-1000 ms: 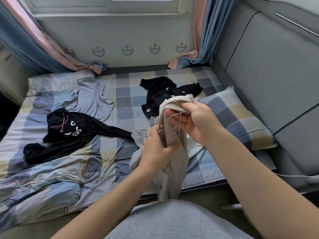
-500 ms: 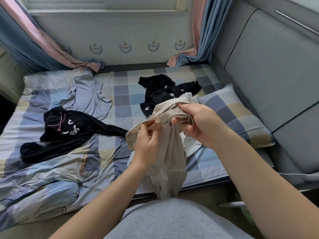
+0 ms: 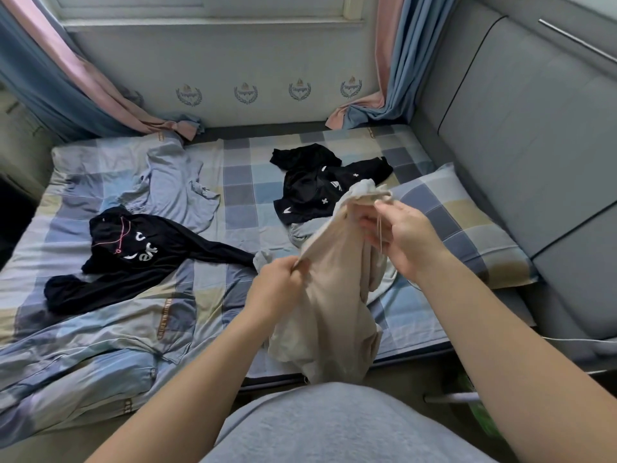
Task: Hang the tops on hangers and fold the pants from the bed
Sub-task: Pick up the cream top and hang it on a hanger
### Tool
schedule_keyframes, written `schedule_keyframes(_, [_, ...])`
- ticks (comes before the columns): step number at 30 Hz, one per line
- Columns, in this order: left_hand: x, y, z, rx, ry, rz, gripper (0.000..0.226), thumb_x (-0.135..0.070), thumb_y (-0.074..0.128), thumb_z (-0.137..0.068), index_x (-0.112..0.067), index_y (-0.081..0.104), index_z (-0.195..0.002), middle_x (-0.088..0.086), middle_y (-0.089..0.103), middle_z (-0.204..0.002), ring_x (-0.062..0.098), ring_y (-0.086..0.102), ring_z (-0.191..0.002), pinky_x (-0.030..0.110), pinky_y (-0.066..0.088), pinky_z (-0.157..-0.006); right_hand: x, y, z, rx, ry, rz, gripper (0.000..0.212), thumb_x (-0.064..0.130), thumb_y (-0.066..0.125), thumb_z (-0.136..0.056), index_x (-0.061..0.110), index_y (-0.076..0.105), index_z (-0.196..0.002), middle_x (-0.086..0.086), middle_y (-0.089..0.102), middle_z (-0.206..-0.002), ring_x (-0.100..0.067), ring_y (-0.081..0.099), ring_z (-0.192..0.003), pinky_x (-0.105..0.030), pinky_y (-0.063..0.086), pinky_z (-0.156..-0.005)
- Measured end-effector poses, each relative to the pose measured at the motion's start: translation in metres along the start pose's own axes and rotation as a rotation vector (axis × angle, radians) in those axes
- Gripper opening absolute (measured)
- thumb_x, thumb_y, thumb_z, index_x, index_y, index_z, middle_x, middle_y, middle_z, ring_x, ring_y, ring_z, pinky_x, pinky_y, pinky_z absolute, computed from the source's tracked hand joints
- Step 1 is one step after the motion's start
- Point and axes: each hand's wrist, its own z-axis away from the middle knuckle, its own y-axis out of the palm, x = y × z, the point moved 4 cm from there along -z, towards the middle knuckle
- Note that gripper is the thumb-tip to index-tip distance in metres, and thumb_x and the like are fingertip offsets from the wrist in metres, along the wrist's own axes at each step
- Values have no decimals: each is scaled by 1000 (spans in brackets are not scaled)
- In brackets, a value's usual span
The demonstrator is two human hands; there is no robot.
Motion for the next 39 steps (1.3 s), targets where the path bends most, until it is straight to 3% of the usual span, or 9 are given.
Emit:
schedule_keyframes(3, [1, -22, -6, -161, -57, -156, 45, -39, 38, -104, -22, 45, -63, 0, 59, -75, 28, 56, -75, 35, 43, -64, -13, -3, 1, 8, -74, 310, 44, 20, 58, -101, 20, 48, -144, 6, 52, -138, -13, 51, -125, -31, 42, -99])
schedule_keyframes(6, [1, -36, -17, -130, -110, -36, 46, -36, 39, -105, -19, 50, -63, -3, 59, -61, 22, 59, -65, 30, 40, -56, -33, 1, 7, 70, -43, 452, 48, 21, 63, -99, 21, 48, -144, -1, 45, -147, -14, 41, -137, -32, 38, -108])
schedule_keyframes(9, [-2, -37, -19, -40, -262, 381, 39, -32, 47, -105, -14, 59, -73, -3, 60, -60, 16, 59, -61, 18, 46, -54, -49, 13, 18, 171, -53, 540, 40, 24, 66, -96, 20, 56, -135, 3, 56, -135, -14, 52, -127, -21, 44, -90])
schedule_keyframes(14, [-21, -30, -7, 78, -316, 794, 29, -40, 54, -102, -14, 68, -107, 12, 70, -95, 28, 67, -88, 53, 53, -92, -74, 43, 33, 436, -53, 573, 47, 27, 76, -89, 20, 51, -128, 11, 59, -126, -2, 56, -117, -16, 46, -94])
schedule_keyframes(21, [-47, -41, 10, 89, -293, 1138, 25, -38, 56, -102, -18, 68, -108, 4, 78, -88, 17, 76, -79, 30, 60, -62, -107, 40, 23, 240, -89, 594, 18, 21, 65, -91, 12, 71, -105, -9, 75, -105, -27, 68, -107, -52, 50, -100])
schedule_keyframes(27, [-63, -69, 18, 43, -331, 1323, 42, -44, 54, -101, -14, 61, -129, 10, 74, -114, 27, 73, -102, 38, 63, -73, -143, 17, 22, 266, 58, 748, 16, 14, 61, -96, 8, 75, -100, -8, 75, -102, -26, 68, -104, -20, 49, -81])
schedule_keyframes(33, [-71, -69, 25, 94, -336, 1335, 41, -40, 53, -102, -11, 60, -130, 11, 72, -118, 26, 73, -100, 39, 62, -79, -117, 43, 40, 399, -30, 576, 85, 56, 79, -67, 37, 43, -143, 18, 55, -138, -2, 48, -130, -37, 44, -107])
schedule_keyframes(36, [-71, -63, 26, 72, -341, 1363, 41, -36, 53, -103, -8, 57, -134, 14, 71, -118, 24, 71, -93, 37, 61, -83, -103, 60, 43, 369, -146, 522, 55, 50, 76, -74, 43, 54, -124, 20, 66, -115, -1, 60, -112, -30, 53, -93])
schedule_keyframes(39, [-67, -66, 24, 83, -304, 1410, 41, -33, 49, -105, -6, 54, -135, 13, 72, -109, 22, 73, -85, 34, 63, -66, -94, 55, 40, 183, -269, 544, 10, 30, 62, -92, 21, 60, -89, 7, 63, -76, -12, 60, -73, -34, 49, -67])
